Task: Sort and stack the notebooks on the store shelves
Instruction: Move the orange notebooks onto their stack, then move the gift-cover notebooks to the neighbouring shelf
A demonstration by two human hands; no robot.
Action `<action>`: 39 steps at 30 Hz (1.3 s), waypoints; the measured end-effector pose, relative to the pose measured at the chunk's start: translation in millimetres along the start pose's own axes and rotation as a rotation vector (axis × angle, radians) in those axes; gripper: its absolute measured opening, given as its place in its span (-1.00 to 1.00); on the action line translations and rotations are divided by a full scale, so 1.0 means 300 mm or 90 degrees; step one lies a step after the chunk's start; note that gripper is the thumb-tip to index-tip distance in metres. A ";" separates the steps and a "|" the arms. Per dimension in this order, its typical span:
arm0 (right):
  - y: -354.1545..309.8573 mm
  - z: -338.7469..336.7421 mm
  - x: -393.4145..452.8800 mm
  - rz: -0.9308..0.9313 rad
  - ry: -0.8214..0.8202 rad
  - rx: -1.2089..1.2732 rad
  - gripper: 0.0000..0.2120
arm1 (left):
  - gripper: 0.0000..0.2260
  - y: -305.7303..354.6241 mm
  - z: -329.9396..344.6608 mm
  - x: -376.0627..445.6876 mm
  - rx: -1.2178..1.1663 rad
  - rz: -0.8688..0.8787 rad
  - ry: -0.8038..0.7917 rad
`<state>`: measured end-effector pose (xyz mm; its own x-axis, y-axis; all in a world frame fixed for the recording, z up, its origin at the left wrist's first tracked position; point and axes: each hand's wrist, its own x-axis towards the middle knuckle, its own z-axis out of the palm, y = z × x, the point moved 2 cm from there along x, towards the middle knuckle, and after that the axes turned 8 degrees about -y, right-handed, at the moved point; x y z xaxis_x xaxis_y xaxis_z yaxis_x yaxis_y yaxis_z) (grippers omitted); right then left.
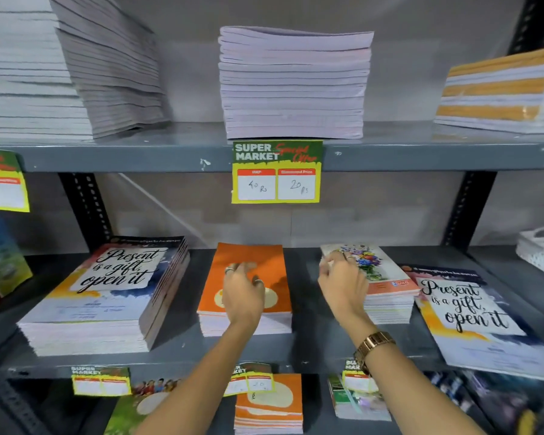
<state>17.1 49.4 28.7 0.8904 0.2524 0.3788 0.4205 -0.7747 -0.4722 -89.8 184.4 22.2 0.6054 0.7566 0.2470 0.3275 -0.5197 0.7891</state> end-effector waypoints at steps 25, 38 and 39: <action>1.005 -0.319 0.071 0.371 -0.192 -0.166 -0.51 | -0.69 0.449 0.859 -0.404 -0.189 -0.232 -0.517; 1.132 -0.344 0.052 0.512 -0.250 -0.052 -0.38 | -0.78 0.505 0.951 -0.395 -0.250 -0.420 -0.491; 1.137 -0.347 0.055 0.504 -0.235 -0.034 -0.50 | -0.88 0.512 0.942 -0.392 -0.259 -0.425 -0.488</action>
<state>157.1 -271.2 -43.2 0.9204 -0.2069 -0.3316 -0.3462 -0.8256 -0.4457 94.3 -96.5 -44.4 0.7317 0.3154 -0.6042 0.5791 0.1800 0.7952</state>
